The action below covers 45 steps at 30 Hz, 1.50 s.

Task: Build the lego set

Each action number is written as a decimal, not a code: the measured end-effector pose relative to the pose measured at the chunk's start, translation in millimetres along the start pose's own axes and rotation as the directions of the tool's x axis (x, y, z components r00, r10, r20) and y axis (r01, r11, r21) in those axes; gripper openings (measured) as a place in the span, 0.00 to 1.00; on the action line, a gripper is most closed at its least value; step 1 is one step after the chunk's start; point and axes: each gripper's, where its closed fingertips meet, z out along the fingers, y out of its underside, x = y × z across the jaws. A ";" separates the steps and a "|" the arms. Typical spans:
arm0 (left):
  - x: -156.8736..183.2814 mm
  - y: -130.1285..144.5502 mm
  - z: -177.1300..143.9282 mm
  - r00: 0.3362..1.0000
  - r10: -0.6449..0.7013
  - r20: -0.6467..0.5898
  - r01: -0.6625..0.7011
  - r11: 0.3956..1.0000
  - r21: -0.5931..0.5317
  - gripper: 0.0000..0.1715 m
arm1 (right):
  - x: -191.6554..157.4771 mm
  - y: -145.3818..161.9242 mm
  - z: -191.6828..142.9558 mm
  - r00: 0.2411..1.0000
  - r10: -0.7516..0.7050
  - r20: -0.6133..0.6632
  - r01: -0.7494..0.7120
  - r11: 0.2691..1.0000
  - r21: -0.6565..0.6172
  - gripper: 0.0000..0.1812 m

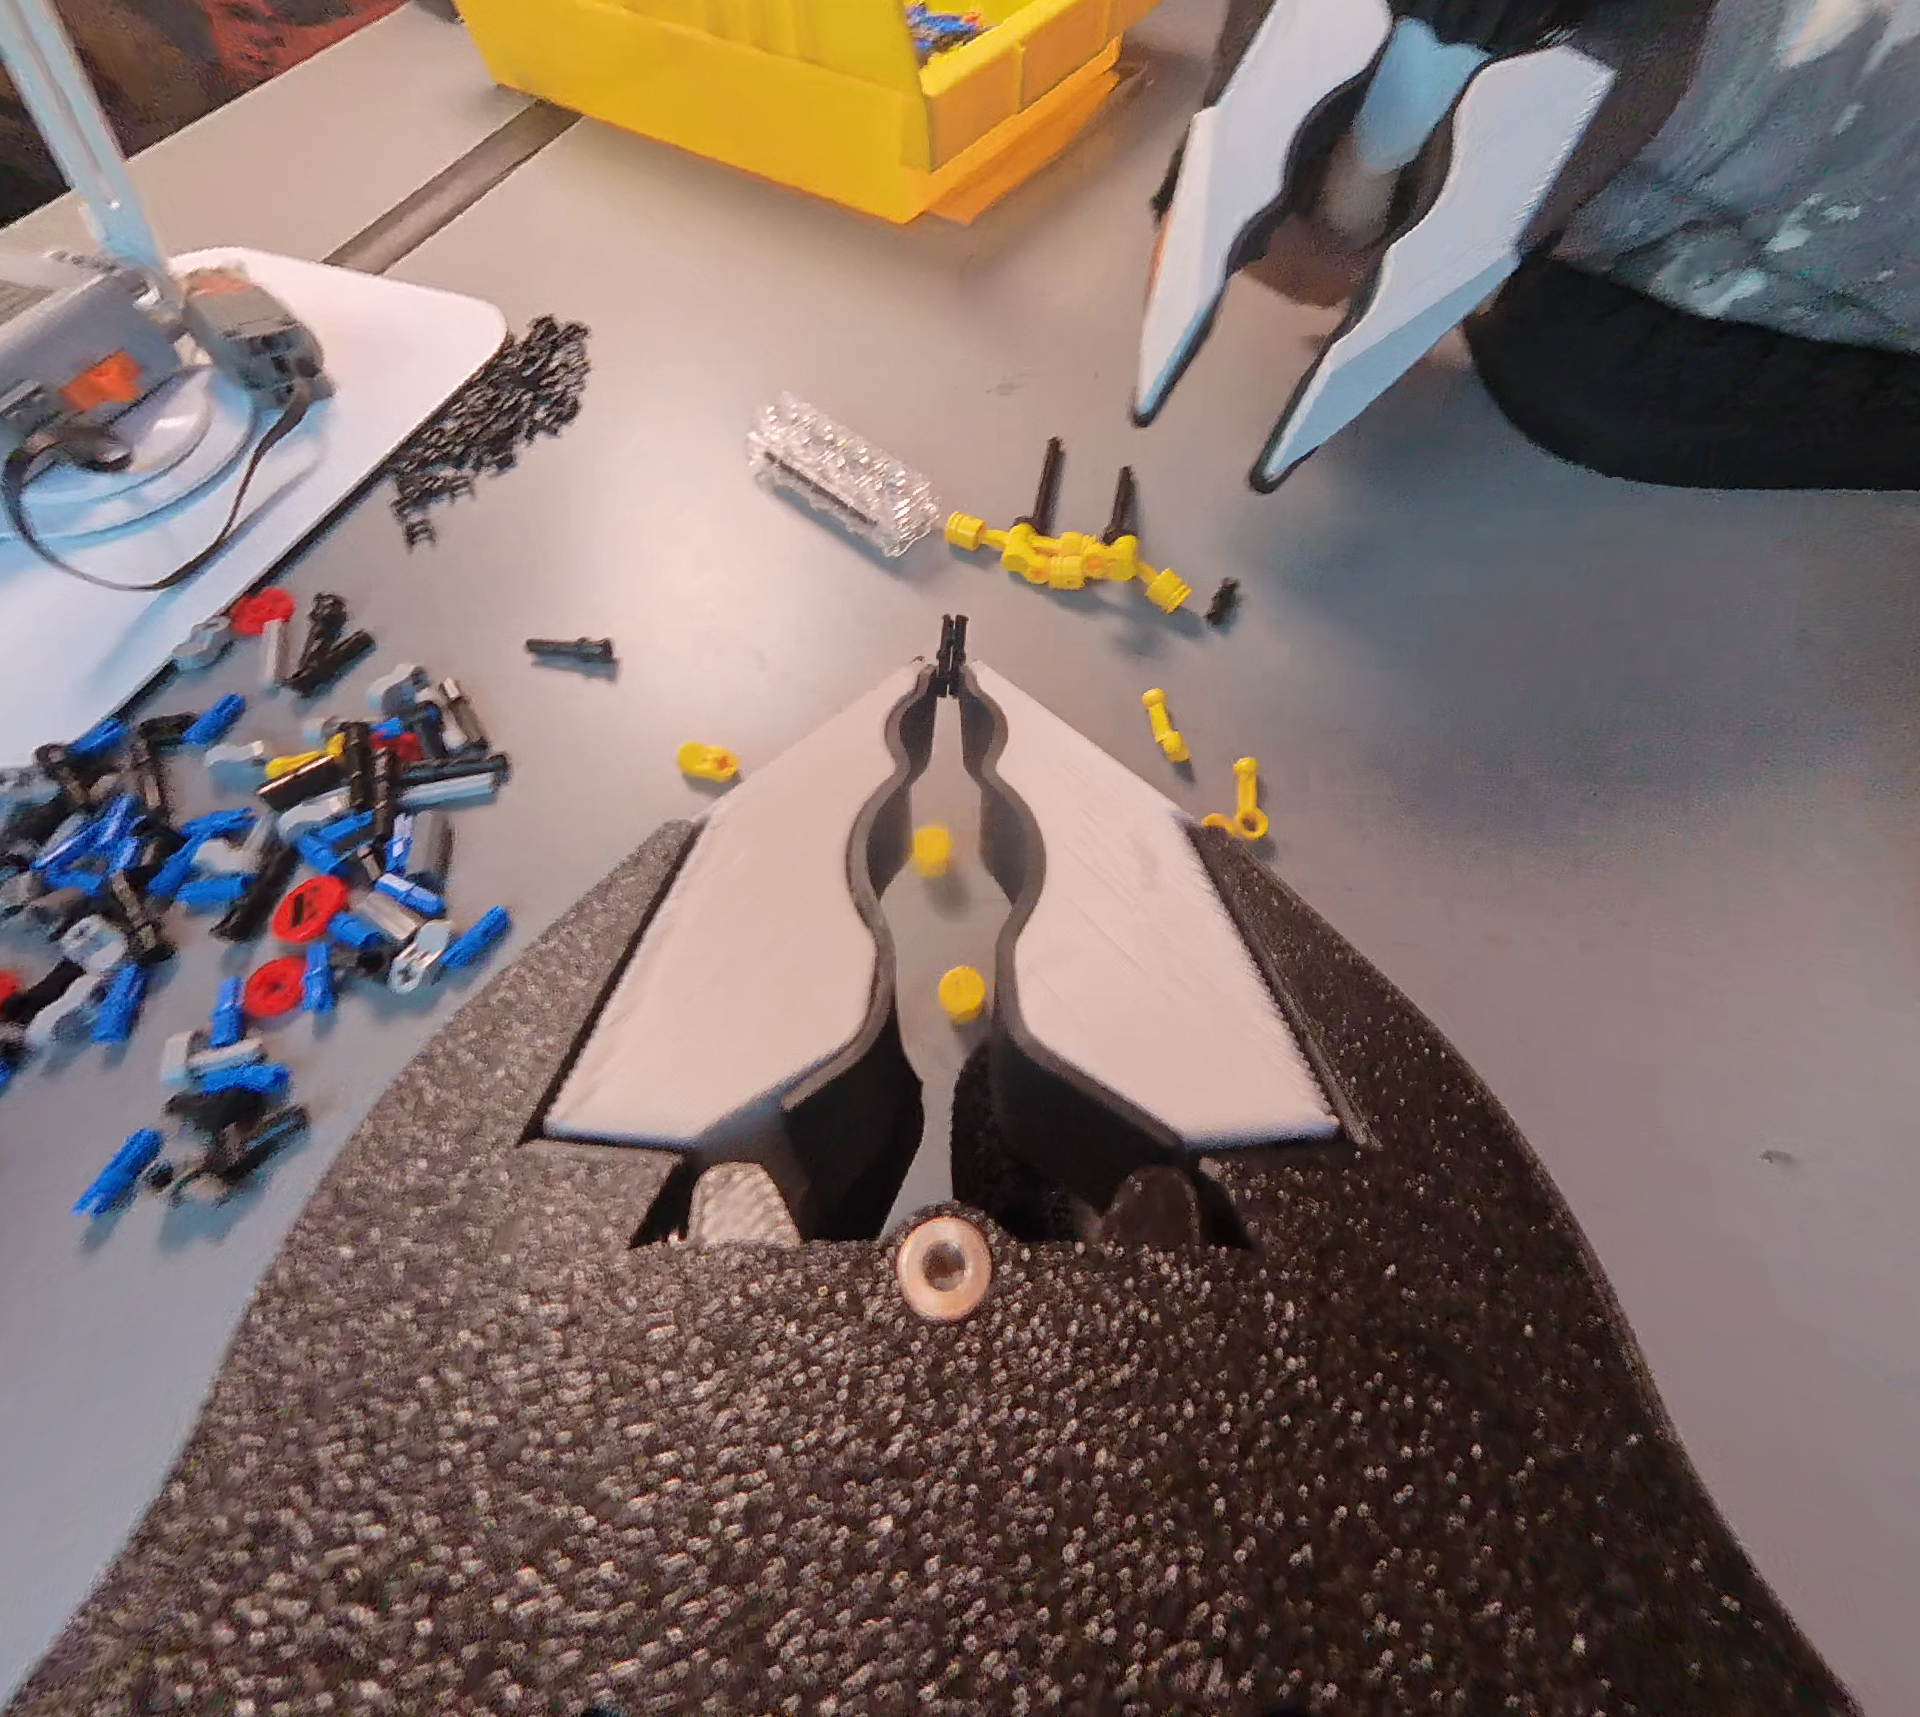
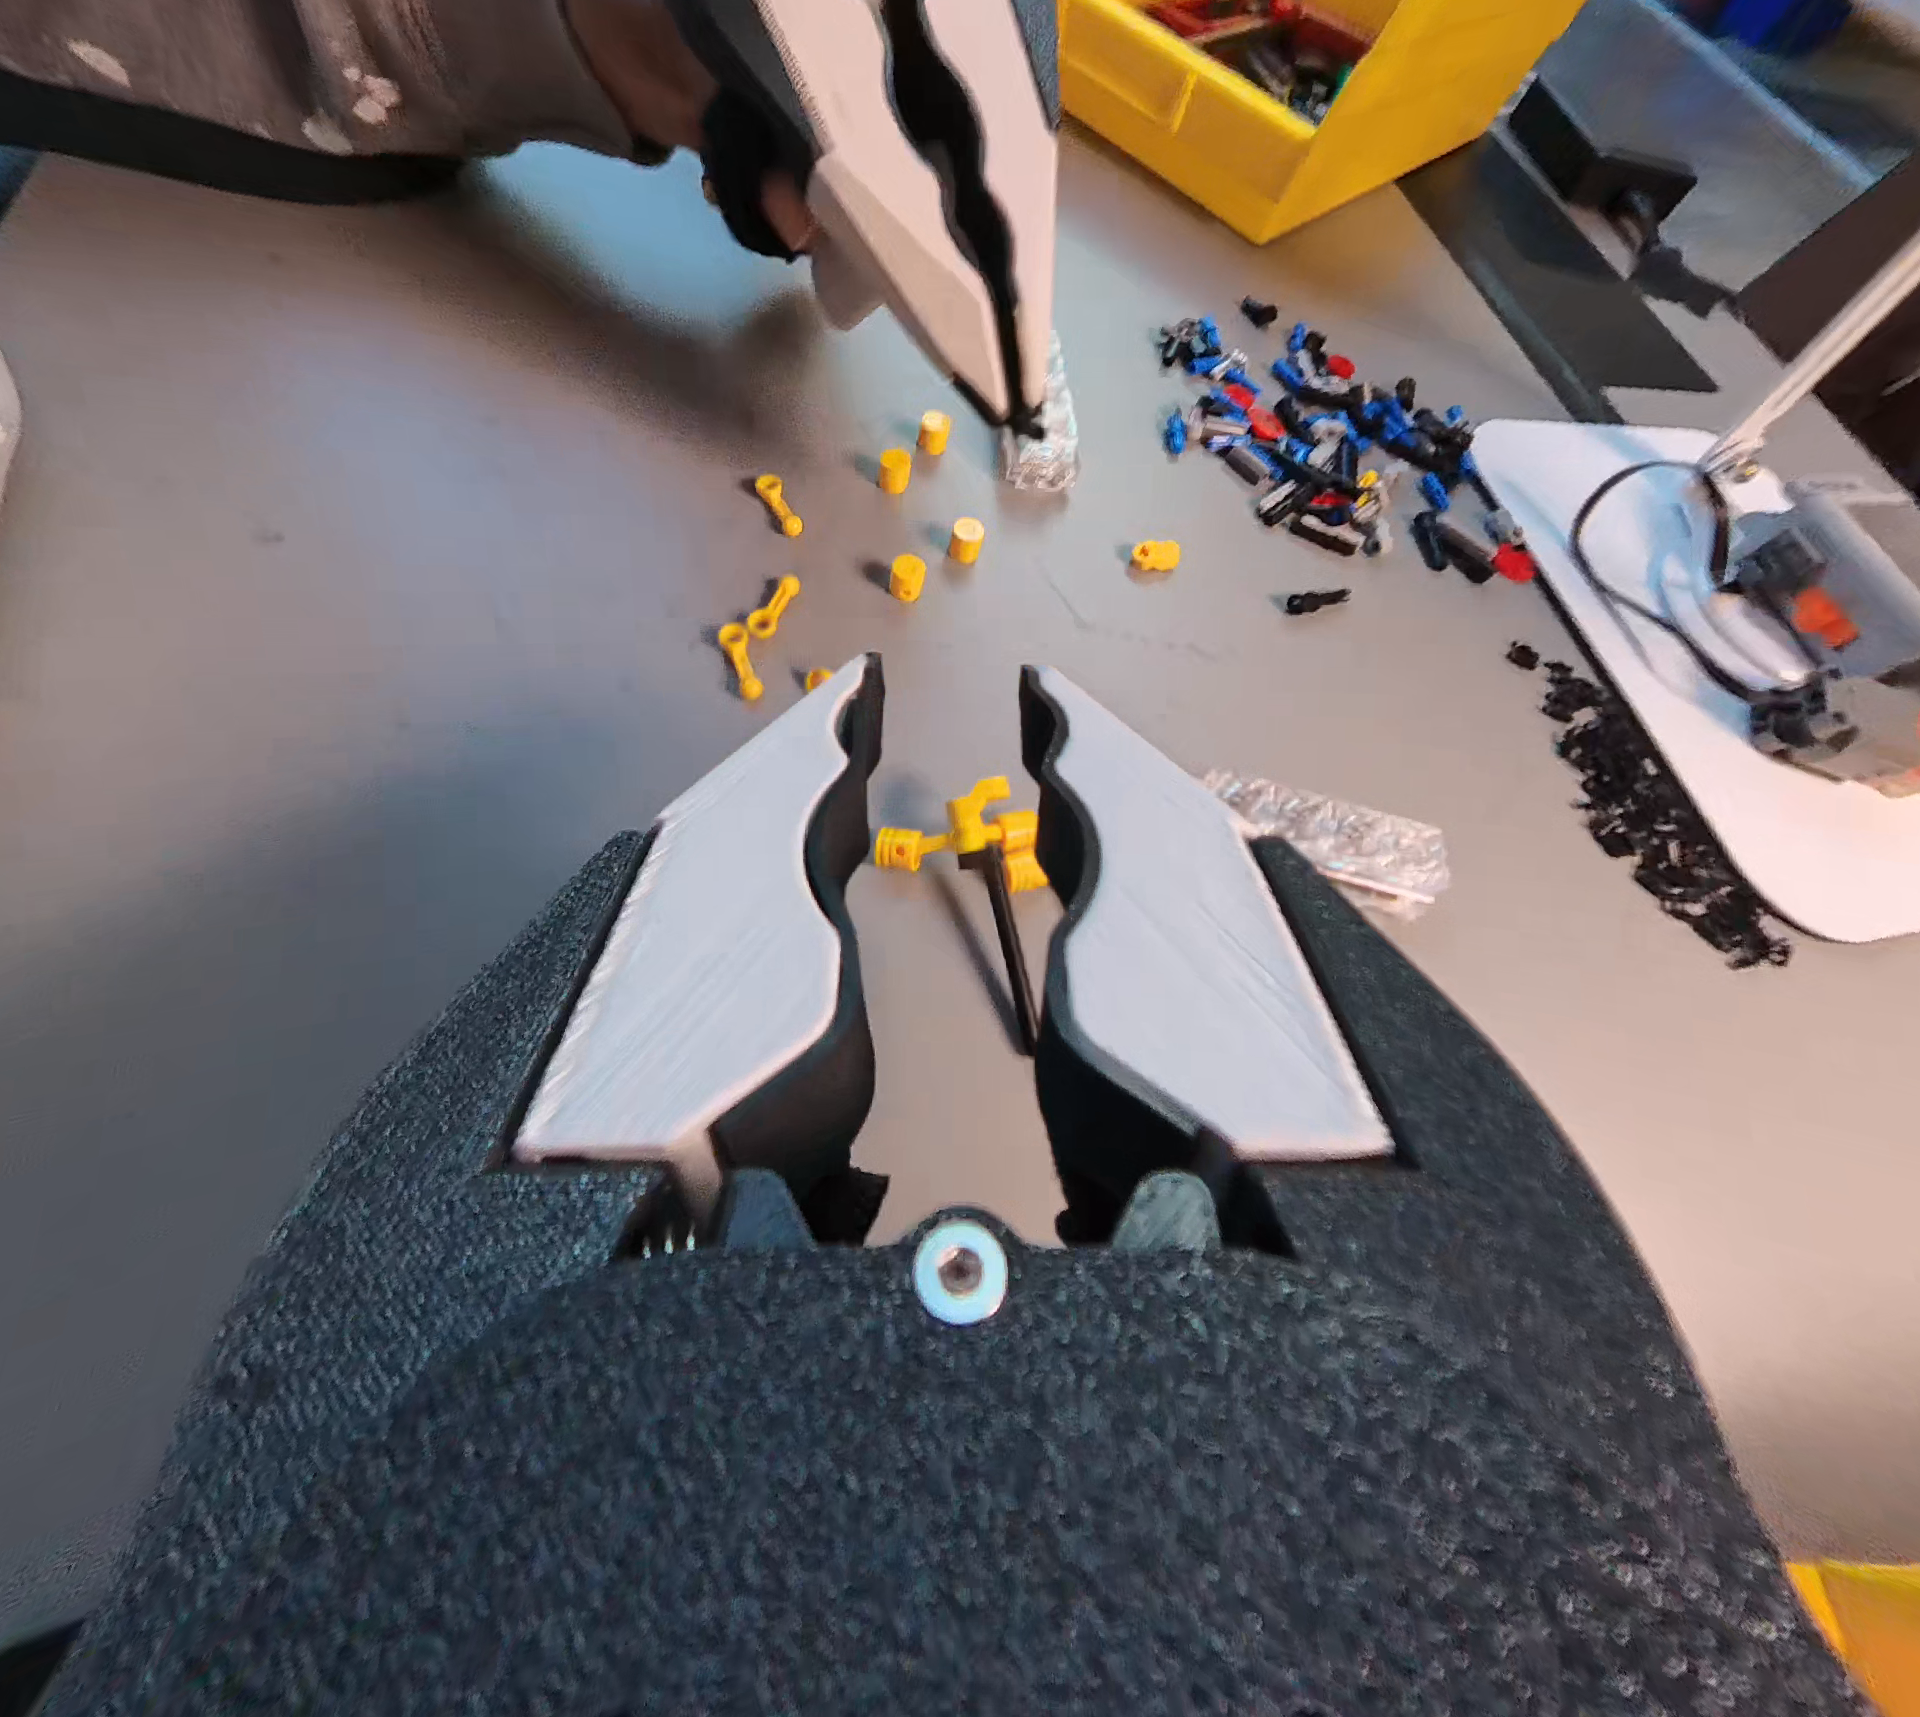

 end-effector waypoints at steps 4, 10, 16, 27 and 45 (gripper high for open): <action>40.1 -19.3 2.9 0.986 0.031 -0.164 -0.012 0.993 0.113 0.02 | -2.6 -26.2 0.4 0.999 -0.039 -0.027 0.042 0.989 0.142 0.14; 68.9 -22.9 5.2 0.962 0.154 -0.227 -0.118 0.979 0.164 0.02 | -28.1 -32.1 7.3 0.994 -0.027 0.109 0.007 0.984 0.178 0.04; 69.6 -23.0 4.5 0.961 0.152 -0.231 -0.114 0.979 0.170 0.02 | -29.3 -31.8 9.1 0.993 -0.018 0.120 -0.004 0.983 0.184 0.00; 71.4 -23.8 4.6 0.960 0.157 -0.230 -0.119 0.978 0.172 0.02 | -31.7 -36.7 6.9 0.991 -0.017 0.133 -0.011 0.978 0.208 0.06; 30.1 -30.3 1.6 0.998 0.011 -0.060 0.001 0.982 0.188 0.19 | 163.9 5.8 -136.1 0.748 0.104 -0.656 -0.053 0.994 0.097 0.02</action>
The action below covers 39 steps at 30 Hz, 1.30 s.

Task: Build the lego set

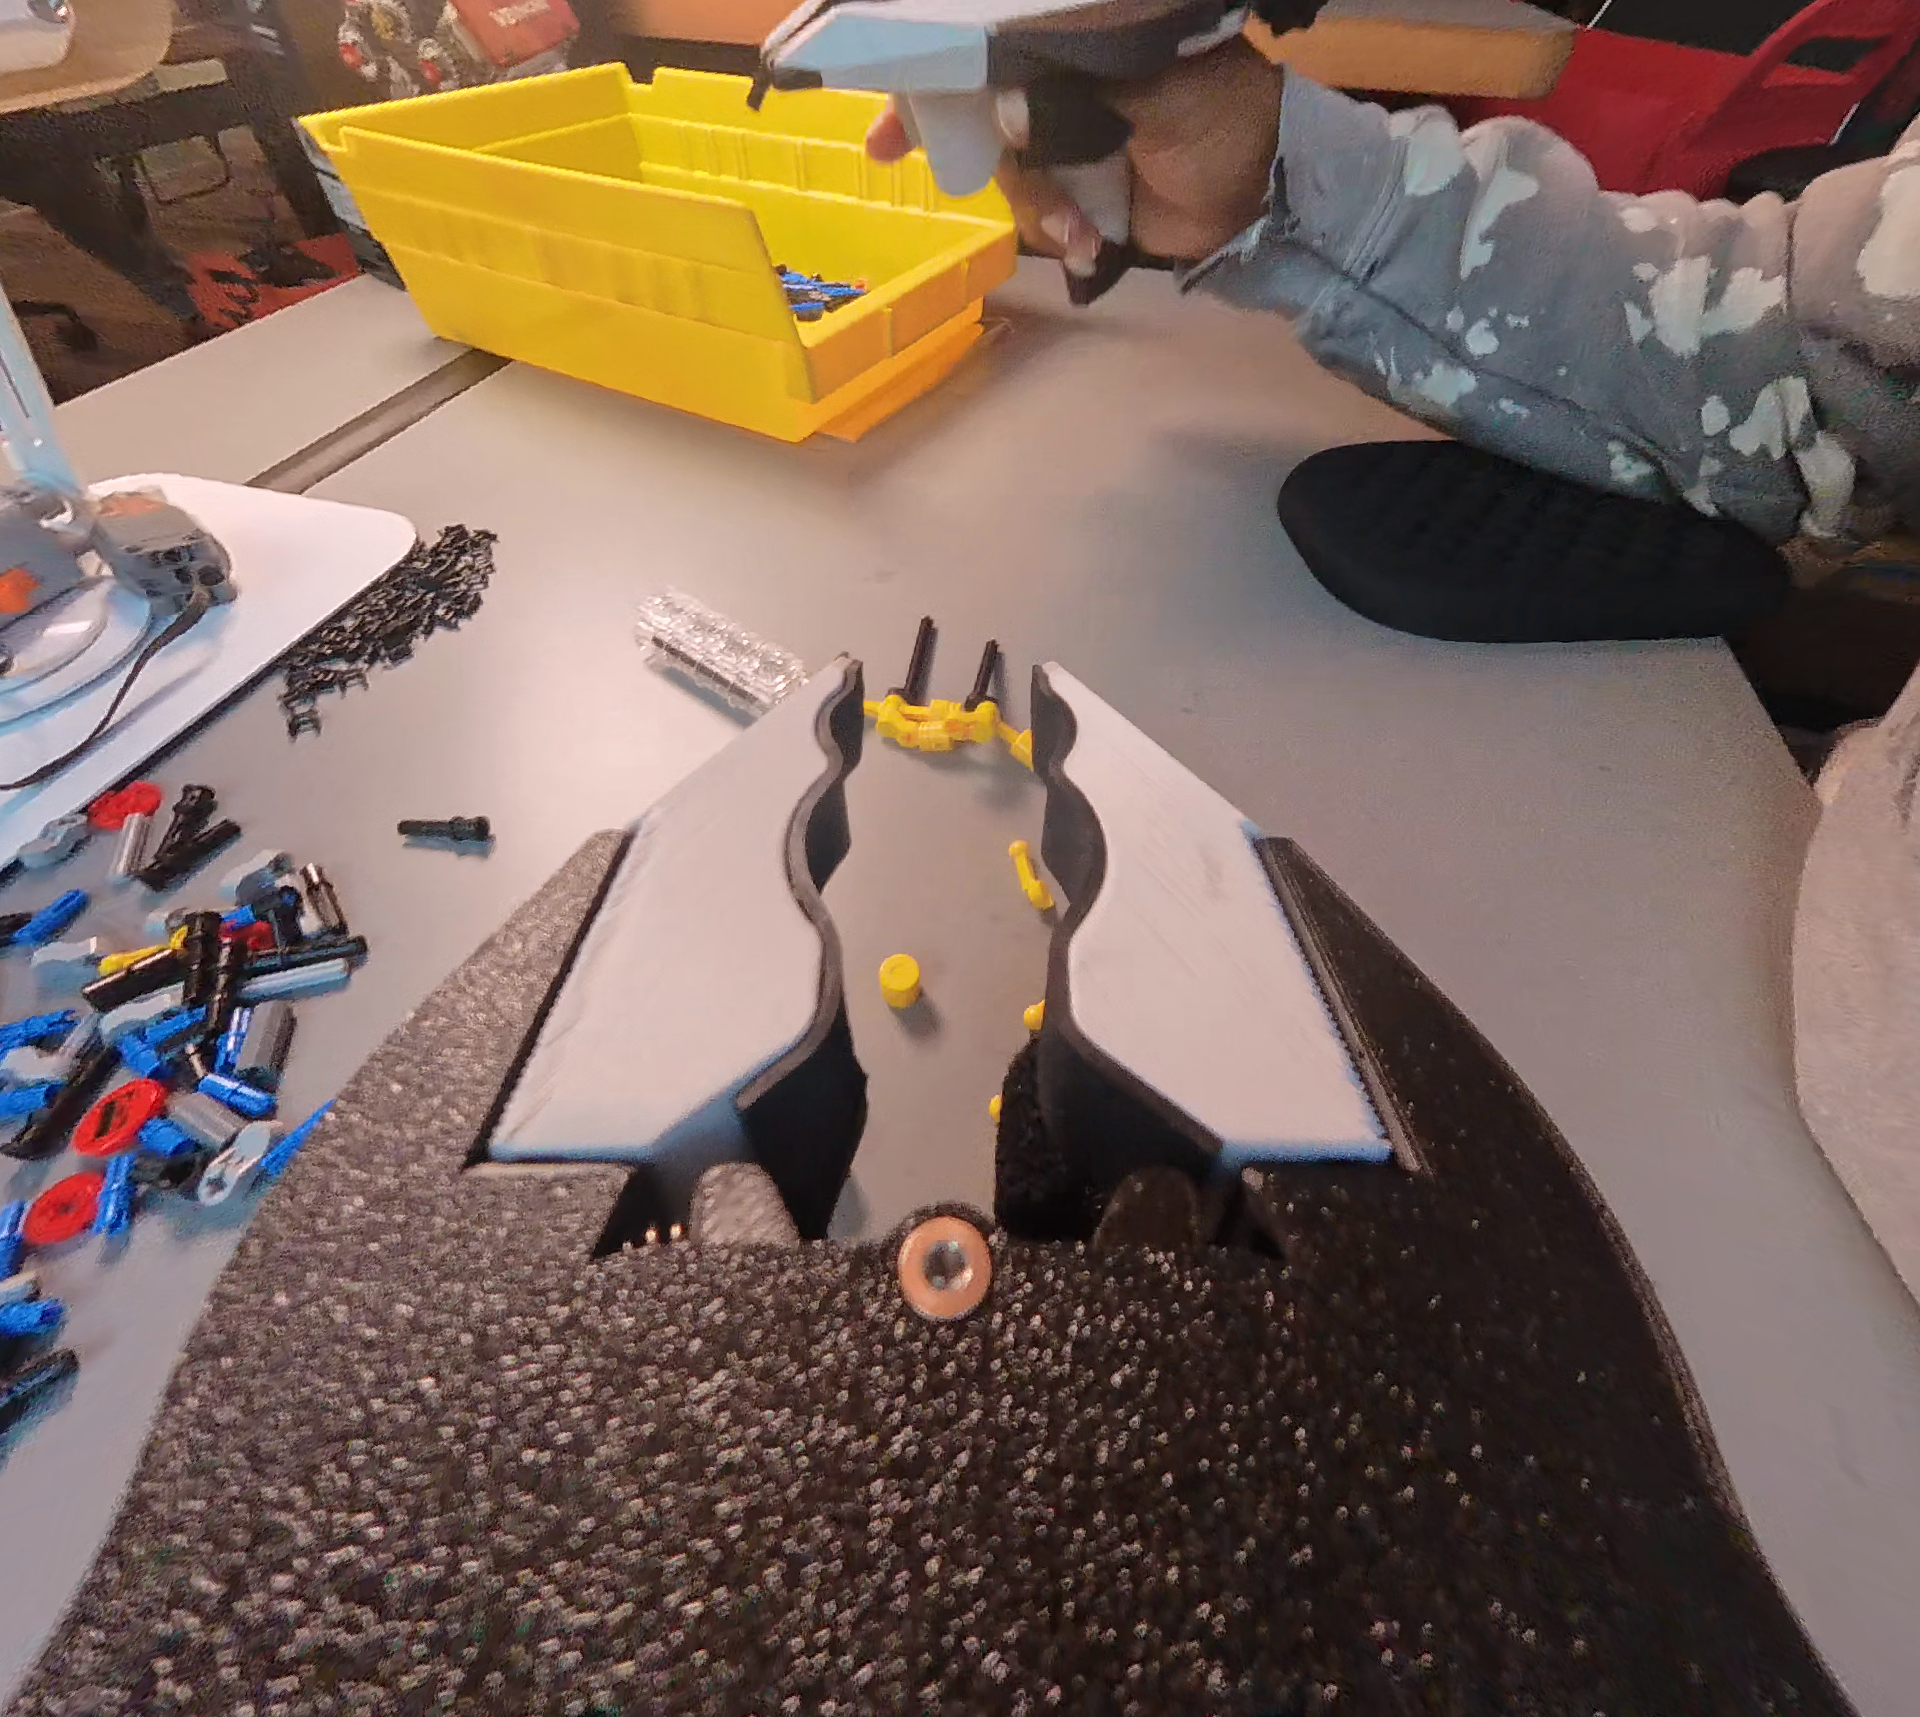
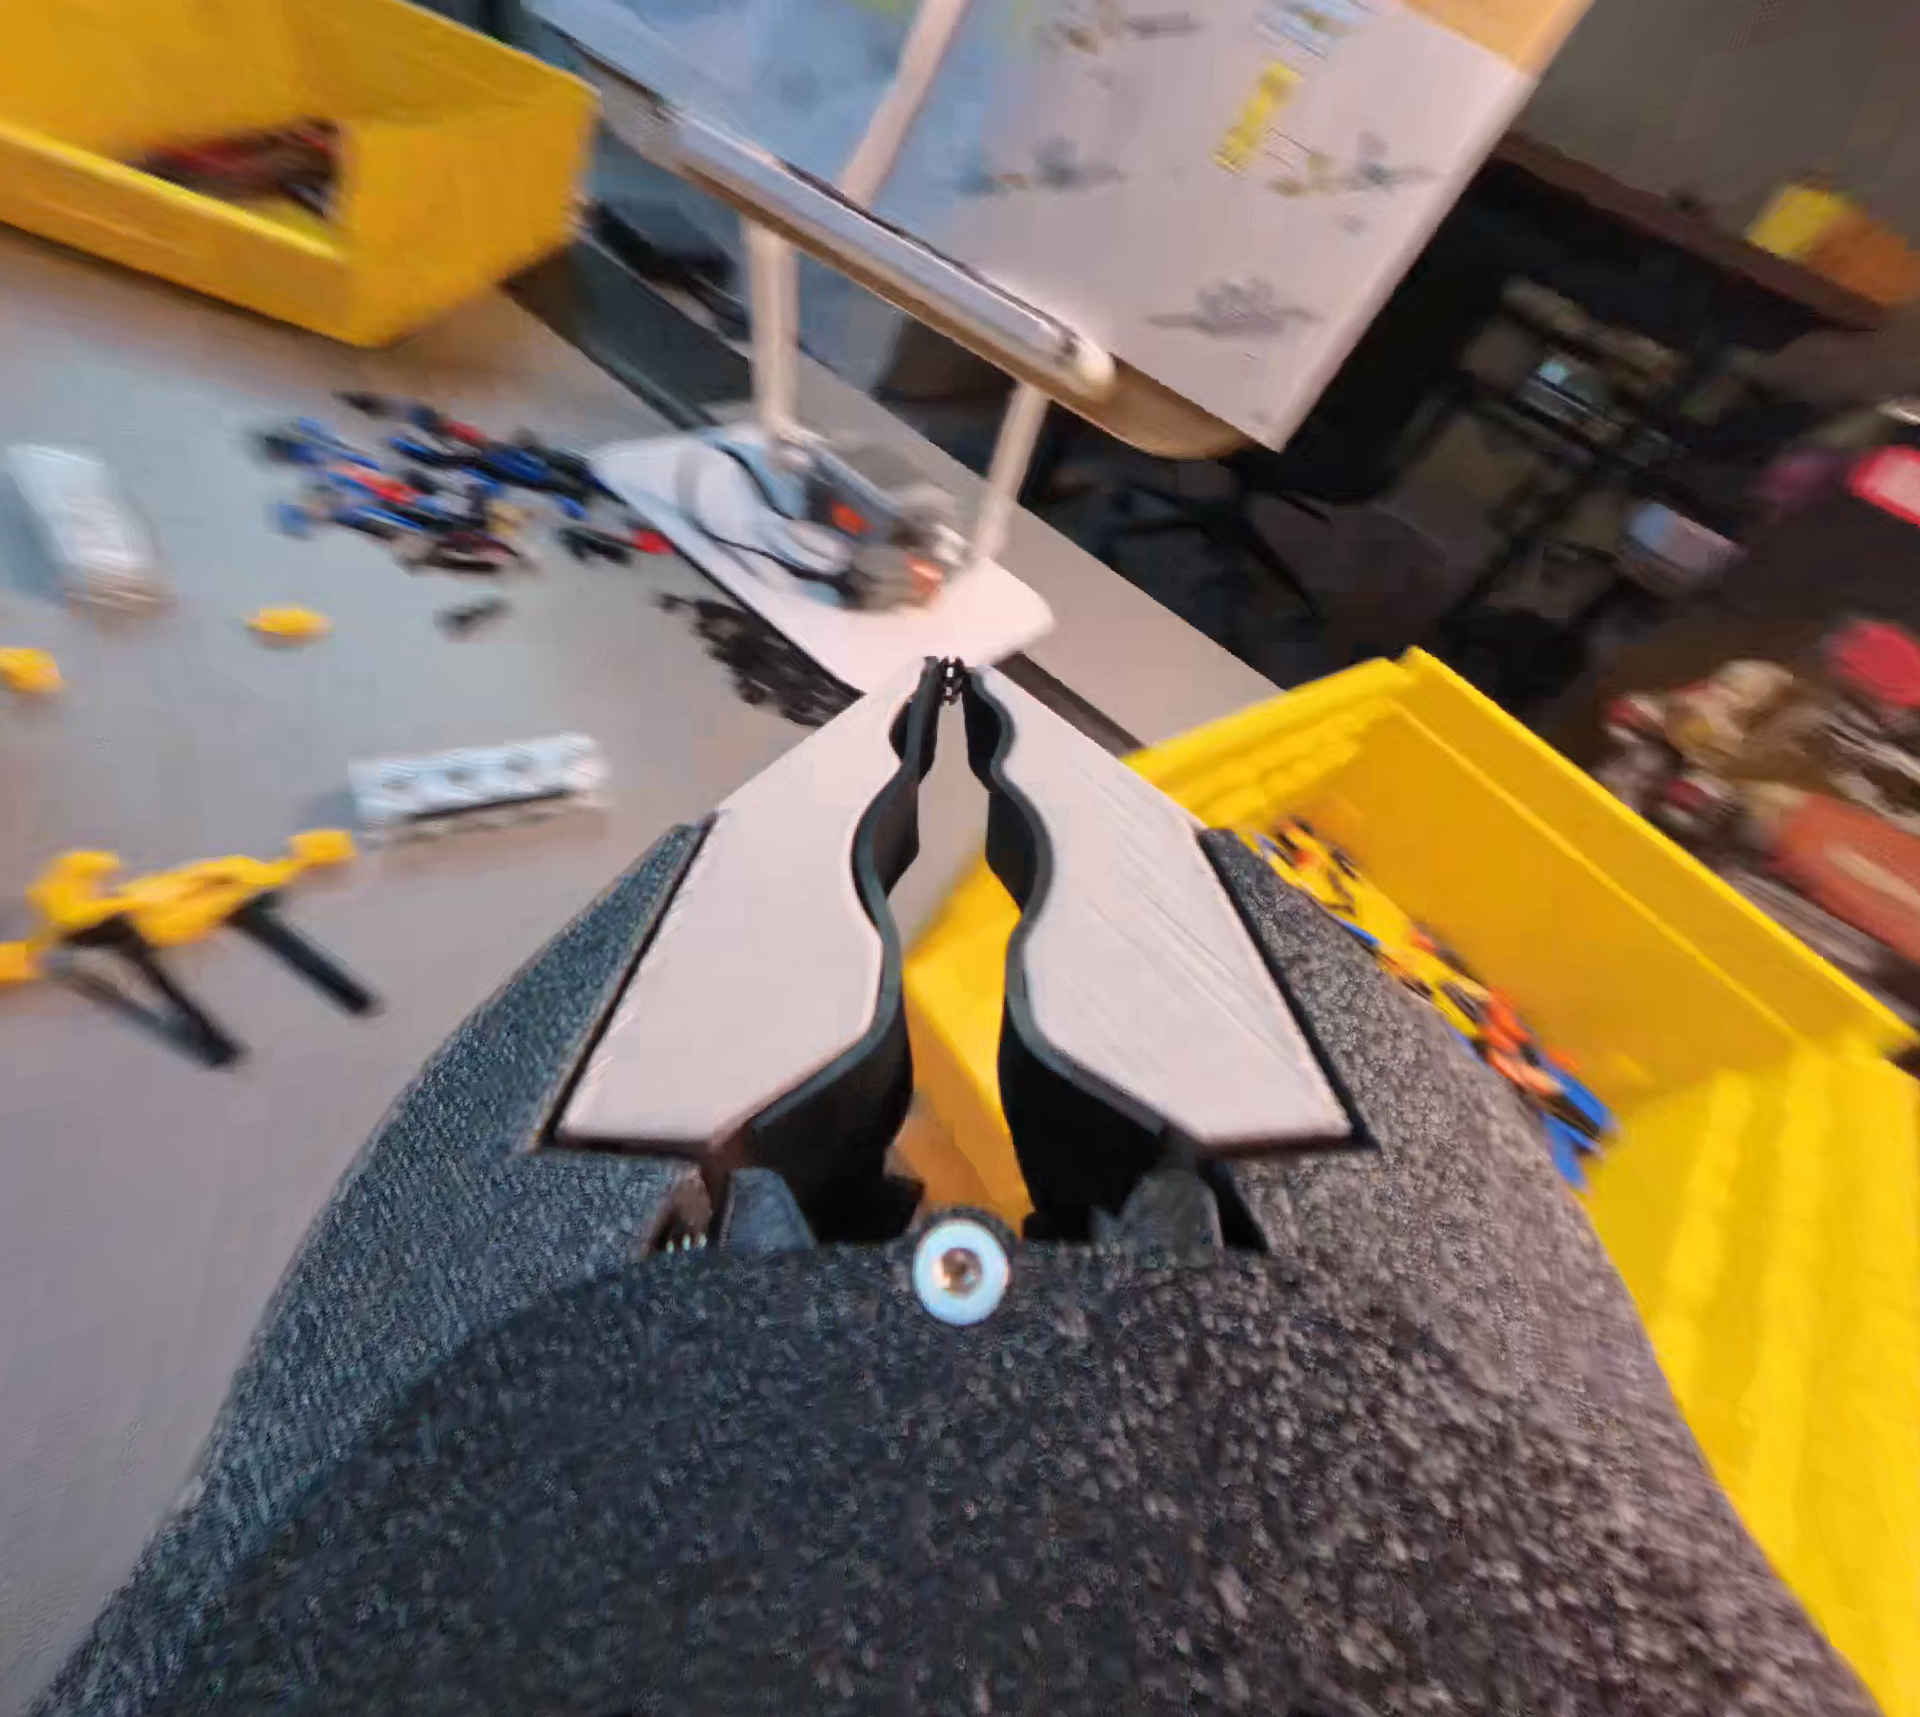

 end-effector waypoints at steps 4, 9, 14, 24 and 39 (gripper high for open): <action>-5.5 8.2 -0.6 1.000 0.000 0.024 0.001 0.999 -0.035 0.19 | 90.6 78.3 -5.2 0.972 -0.068 -0.225 -0.011 0.942 -0.336 0.03; -10.1 10.4 -2.6 0.999 -0.004 0.049 0.006 0.999 -0.044 0.19 | 120.2 97.2 -9.7 0.929 -0.062 -0.366 -0.086 0.923 -0.374 0.20; -16.3 15.8 -5.7 0.998 -0.028 0.063 0.032 0.998 -0.055 0.19 | 51.2 60.6 -13.6 0.997 -0.053 -0.052 0.037 0.964 -0.265 0.19; -14.9 21.2 -11.0 0.997 -0.030 0.078 0.037 0.995 -0.091 0.19 | -176.7 70.7 -44.4 0.769 0.101 0.631 0.152 0.930 -0.334 0.13; -10.4 37.9 -14.2 0.996 -0.010 0.092 0.026 0.985 -0.171 0.19 | -235.6 77.5 -25.7 0.698 0.098 0.709 0.273 0.879 -0.390 0.02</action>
